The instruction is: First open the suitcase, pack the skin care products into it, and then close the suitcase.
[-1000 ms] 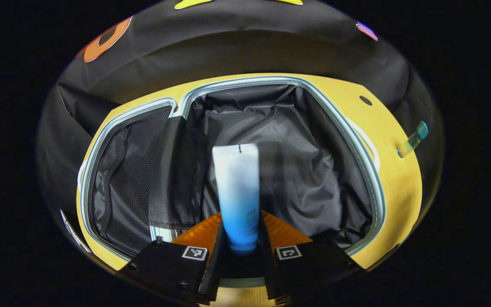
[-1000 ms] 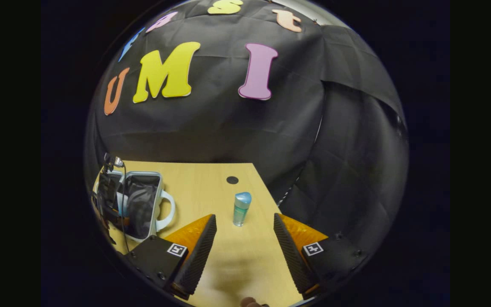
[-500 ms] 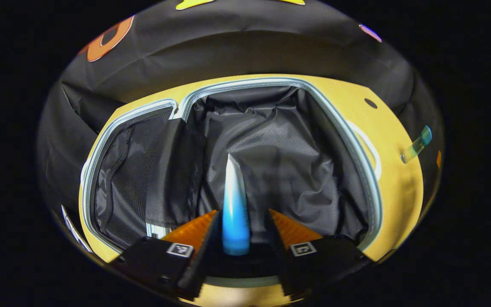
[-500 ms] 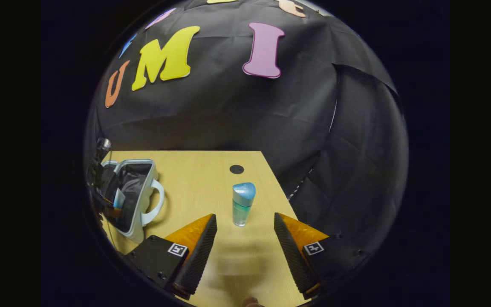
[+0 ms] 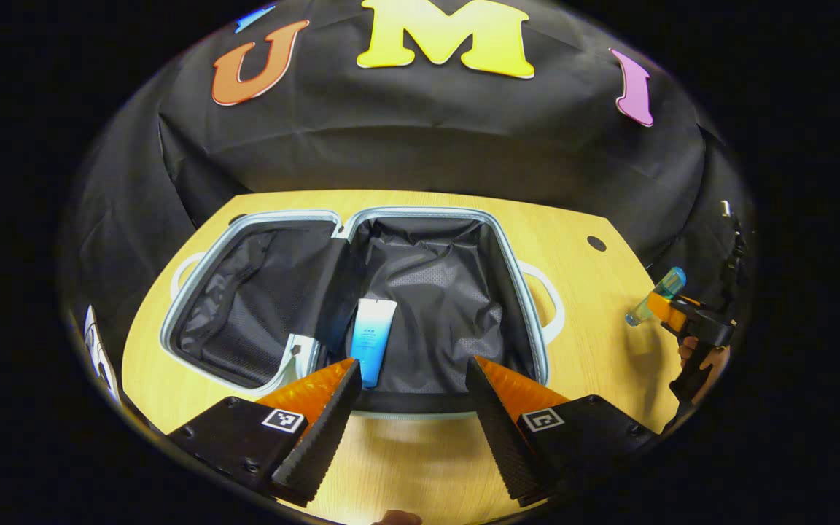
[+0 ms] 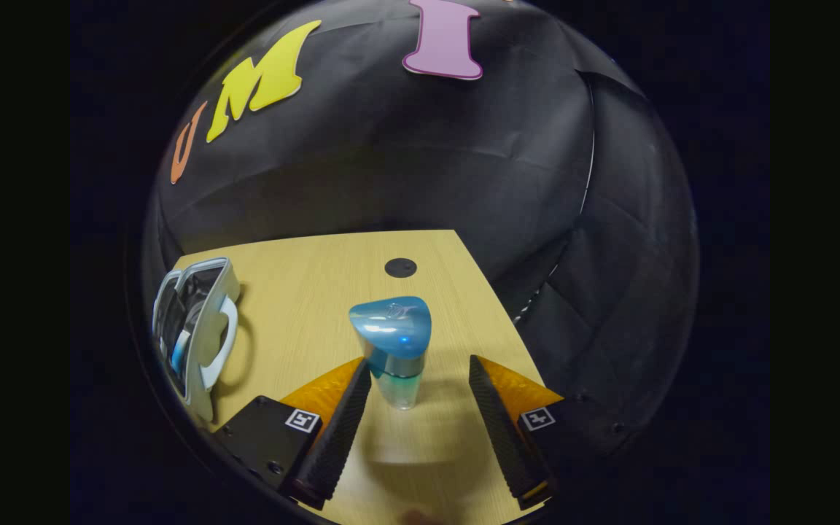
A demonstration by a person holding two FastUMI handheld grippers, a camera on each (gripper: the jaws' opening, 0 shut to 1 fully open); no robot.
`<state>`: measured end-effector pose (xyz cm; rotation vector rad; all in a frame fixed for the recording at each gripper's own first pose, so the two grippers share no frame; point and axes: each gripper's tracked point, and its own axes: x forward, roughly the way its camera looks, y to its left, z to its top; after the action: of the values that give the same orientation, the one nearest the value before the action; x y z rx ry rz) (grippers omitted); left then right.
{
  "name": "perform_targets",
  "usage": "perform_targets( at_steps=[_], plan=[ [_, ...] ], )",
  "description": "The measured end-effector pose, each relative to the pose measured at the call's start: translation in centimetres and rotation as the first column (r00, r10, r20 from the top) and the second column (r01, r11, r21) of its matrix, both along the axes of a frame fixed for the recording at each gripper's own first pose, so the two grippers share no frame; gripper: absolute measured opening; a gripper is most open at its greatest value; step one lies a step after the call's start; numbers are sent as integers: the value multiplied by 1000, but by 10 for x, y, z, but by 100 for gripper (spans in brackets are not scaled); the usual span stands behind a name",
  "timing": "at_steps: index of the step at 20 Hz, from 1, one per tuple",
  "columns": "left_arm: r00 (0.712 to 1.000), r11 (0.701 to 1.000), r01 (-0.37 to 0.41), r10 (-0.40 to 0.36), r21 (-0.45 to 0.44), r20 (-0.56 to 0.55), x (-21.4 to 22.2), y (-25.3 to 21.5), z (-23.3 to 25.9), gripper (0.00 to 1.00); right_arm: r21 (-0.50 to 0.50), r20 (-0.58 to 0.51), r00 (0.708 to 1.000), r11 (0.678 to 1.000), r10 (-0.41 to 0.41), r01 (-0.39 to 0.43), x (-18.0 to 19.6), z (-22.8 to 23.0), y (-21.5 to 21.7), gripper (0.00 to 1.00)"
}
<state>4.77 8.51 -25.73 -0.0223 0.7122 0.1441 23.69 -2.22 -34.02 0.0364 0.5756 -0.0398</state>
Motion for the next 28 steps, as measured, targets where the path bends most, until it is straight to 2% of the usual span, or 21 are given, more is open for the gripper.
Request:
perform_targets(
  at_steps=[2,4,6,9,14,17,21,25,28],
  plan=[
    [999,999,10,-12,40,41,-12,0,11,92,12,-2,1000,1000,15,-15,10,-7,4,75],
    [999,998,8,-11,60,44,-26,0,14,92,13,8,1000,999,30,-30,16,-9,9,61],
    [999,998,-6,3,60,46,-35,3,14,92,-7,5,1000,1000,15,-15,19,-9,9,40],
    [998,998,-19,16,55,54,-39,15,15,92,-11,-20,1000,1000,24,-24,5,-5,17,39],
    [995,995,14,-23,97,93,-38,53,21,93,6,-34,998,999,47,-47,-38,24,54,39],
    [989,994,43,-56,98,134,-38,75,25,92,80,-46,994,992,102,-99,-66,53,107,39],
    [975,987,95,-119,128,190,-40,108,31,92,98,-25,982,978,188,-184,-84,87,189,39],
    [960,982,128,-158,137,233,-48,134,41,92,89,-40,966,964,254,-250,-86,95,265,39],
    [946,979,149,-182,138,270,-52,152,48,92,73,-100,946,950,309,-303,-90,81,312,39]
  ],
)
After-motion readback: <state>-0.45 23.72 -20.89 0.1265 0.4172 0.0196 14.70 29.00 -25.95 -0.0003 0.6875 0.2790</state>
